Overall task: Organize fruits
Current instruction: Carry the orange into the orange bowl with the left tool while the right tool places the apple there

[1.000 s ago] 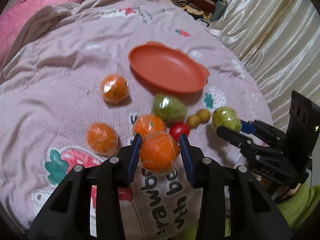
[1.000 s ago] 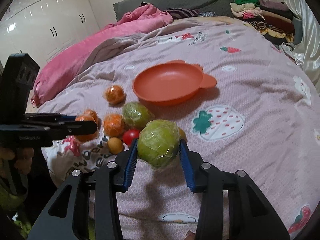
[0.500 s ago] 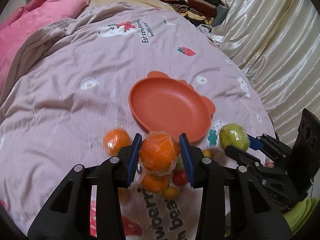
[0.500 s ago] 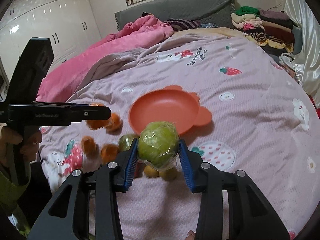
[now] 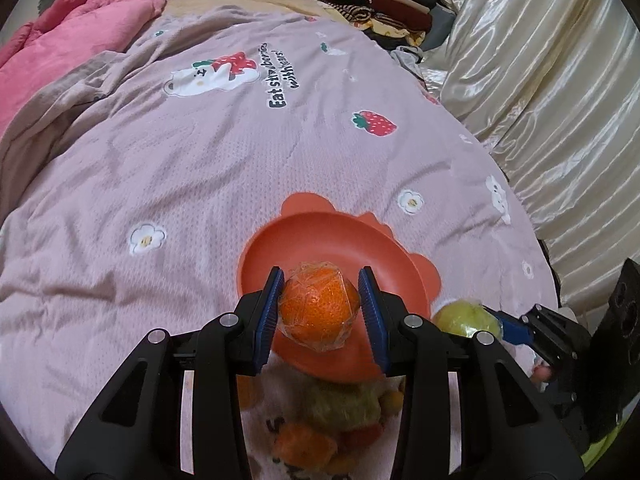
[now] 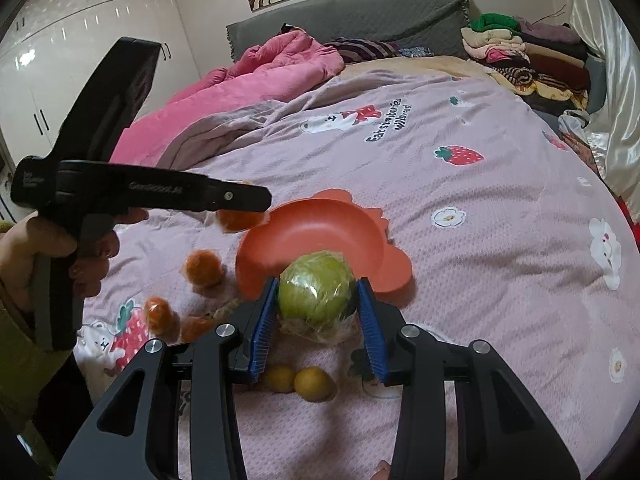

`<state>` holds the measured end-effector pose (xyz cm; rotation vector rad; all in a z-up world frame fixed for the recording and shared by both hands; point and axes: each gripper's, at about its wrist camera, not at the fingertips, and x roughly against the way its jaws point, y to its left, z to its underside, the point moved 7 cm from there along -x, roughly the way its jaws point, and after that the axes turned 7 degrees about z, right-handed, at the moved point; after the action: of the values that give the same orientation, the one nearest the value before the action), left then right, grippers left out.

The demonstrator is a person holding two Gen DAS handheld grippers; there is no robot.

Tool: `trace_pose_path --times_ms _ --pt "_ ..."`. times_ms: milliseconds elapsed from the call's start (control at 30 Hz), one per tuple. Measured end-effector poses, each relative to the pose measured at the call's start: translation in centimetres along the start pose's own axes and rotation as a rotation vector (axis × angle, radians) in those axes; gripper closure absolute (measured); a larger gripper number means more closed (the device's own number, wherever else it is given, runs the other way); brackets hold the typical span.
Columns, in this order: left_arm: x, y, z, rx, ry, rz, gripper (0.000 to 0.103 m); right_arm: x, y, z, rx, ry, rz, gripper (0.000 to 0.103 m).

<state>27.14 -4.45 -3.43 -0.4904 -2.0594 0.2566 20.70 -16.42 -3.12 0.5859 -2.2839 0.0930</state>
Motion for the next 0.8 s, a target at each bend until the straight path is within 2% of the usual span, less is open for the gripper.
trace_pose_path --times_ms 467,800 --pt "-3.3 0.9 0.6 -0.004 0.05 0.002 0.073 -4.1 1.1 -0.4 0.025 0.043 -0.01 0.066" --pt "-4.2 1.2 0.9 -0.023 0.06 -0.03 0.072 -5.0 1.8 0.6 0.063 0.051 0.016 0.066"
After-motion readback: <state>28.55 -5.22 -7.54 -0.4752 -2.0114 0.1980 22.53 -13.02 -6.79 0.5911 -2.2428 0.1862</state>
